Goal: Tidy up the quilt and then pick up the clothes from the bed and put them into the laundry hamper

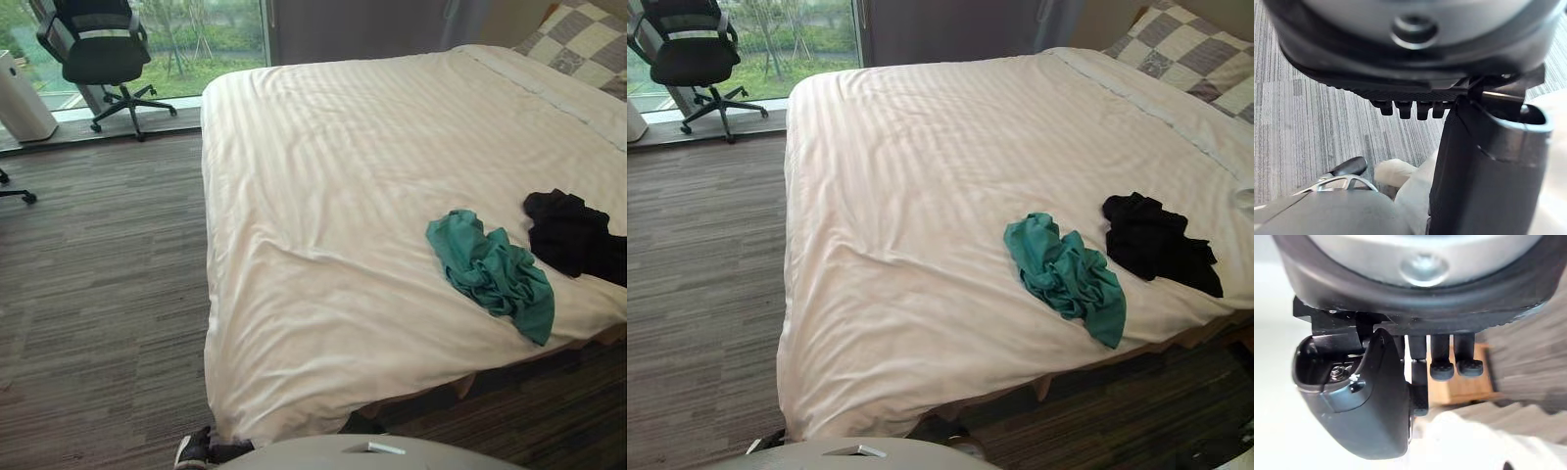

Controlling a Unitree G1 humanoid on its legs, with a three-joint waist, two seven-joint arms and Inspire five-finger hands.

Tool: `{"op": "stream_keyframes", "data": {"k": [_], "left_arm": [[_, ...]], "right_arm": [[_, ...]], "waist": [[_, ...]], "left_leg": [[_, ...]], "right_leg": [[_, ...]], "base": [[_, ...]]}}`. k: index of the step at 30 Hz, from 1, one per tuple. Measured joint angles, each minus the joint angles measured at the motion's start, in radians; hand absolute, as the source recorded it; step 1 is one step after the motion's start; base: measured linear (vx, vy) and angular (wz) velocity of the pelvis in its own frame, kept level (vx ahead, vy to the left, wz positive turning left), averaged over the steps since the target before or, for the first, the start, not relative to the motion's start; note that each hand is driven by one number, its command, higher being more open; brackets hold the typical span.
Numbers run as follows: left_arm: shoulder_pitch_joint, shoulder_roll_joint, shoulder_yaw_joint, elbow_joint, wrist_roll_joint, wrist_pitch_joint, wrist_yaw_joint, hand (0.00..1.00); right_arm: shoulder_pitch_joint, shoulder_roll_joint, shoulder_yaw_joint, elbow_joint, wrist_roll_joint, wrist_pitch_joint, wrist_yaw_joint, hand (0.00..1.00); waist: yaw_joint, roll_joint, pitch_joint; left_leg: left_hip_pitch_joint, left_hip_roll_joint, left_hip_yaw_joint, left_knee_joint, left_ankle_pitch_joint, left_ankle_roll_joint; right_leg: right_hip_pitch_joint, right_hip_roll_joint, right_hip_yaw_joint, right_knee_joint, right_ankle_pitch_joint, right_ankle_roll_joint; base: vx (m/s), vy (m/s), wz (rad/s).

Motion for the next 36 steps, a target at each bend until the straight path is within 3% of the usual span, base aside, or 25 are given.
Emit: {"op": "stream_keyframes", "data": {"k": [1,2,4,7,9,13,18,25,30,36], "left_arm": [[0.008,-0.007,0.000,-0.001,0.000,-0.016,0.003,1.00],[0.012,-0.005,0.001,-0.001,0.000,-0.020,0.001,1.00],[0.012,0.001,0.000,-0.001,0.002,-0.019,0.002,1.00],[0.010,0.004,-0.007,-0.002,0.004,-0.019,0.013,1.00],[0.002,0.008,-0.023,-0.002,0.004,-0.023,0.016,1.00],[-0.030,0.009,-0.046,-0.002,0.002,-0.033,0.016,1.00],[-0.035,0.028,-0.082,-0.005,-0.001,-0.036,0.018,1.00],[-0.052,0.036,-0.103,-0.005,-0.010,-0.042,0.028,1.00],[-0.056,0.027,-0.103,-0.004,-0.037,-0.055,0.040,1.00],[-0.077,0.027,-0.102,-0.004,-0.036,-0.059,0.040,1.00]], "right_arm": [[0.064,0.088,0.048,-0.238,-0.002,-0.083,0.010,0.00],[0.096,0.151,0.059,-0.373,-0.004,-0.102,0.001,0.00],[0.157,0.443,0.113,-0.790,-0.119,-0.166,-0.050,0.00],[0.185,0.710,0.308,-0.928,-0.195,-0.207,-0.133,0.00],[0.194,0.764,0.409,-0.928,-0.195,-0.187,-0.145,0.00],[0.192,0.788,0.688,-0.968,-0.177,-0.181,-0.071,0.00],[0.082,0.786,0.960,-1.041,-0.078,-0.218,0.037,0.00],[-0.018,0.786,1.263,-0.969,0.131,-0.258,0.161,0.00],[-0.038,0.778,1.517,-0.805,0.298,-0.228,0.260,0.00],[0.038,0.767,1.675,-0.753,0.400,-0.172,0.402,0.00]], "waist": [[0.001,-0.010,0.001],[-0.004,-0.010,-0.005],[-0.018,-0.016,-0.008],[-0.019,-0.028,-0.016],[-0.012,-0.032,-0.015],[0.036,-0.024,-0.009],[0.068,-0.026,0.004],[0.095,-0.025,0.058],[0.108,-0.008,0.086],[0.118,-0.010,0.113]], "left_leg": [[-0.003,0.002,0.005,0.000,0.000,0.000],[-0.011,0.003,0.005,0.001,0.001,0.001],[-0.013,0.008,0.004,0.002,0.003,-0.001],[-0.014,-0.001,0.000,0.004,0.003,0.000],[-0.023,-0.010,-0.009,0.004,0.005,0.003],[-0.055,-0.017,-0.055,0.014,0.008,0.011],[-0.060,-0.014,-0.092,0.021,0.008,0.011],[-0.058,-0.022,-0.121,0.029,0.008,0.014],[-0.065,-0.023,-0.141,0.036,0.008,0.016],[-0.089,-0.025,-0.177,0.038,0.018,0.024]], "right_leg": [[-0.009,0.003,0.008,0.002,0.000,0.000],[-0.018,0.004,0.012,0.004,0.000,0.000],[-0.021,0.007,0.011,0.007,0.000,0.000],[-0.018,-0.002,0.010,0.005,0.002,0.001],[-0.018,-0.011,0.005,-0.003,0.008,0.006],[-0.014,-0.025,-0.030,-0.011,0.013,0.008],[0.013,-0.025,-0.050,-0.025,0.016,0.005],[0.040,-0.036,-0.079,-0.030,0.017,0.007],[0.055,-0.038,-0.097,-0.038,0.020,0.008],[0.055,-0.041,-0.132,-0.038,0.020,0.008]], "base": [[-0.02,-0.024,-0.11],[-0.02,-0.043,-0.08],[-0.02,-0.038,-0.01],[-0.04,-0.011,0.00],[-0.03,0.008,0.14],[-0.01,-0.002,0.28],[0.01,-0.015,0.20],[-0.01,0.006,0.13],[-0.01,-0.002,0.10],[-0.02,-0.006,0.15]]}}
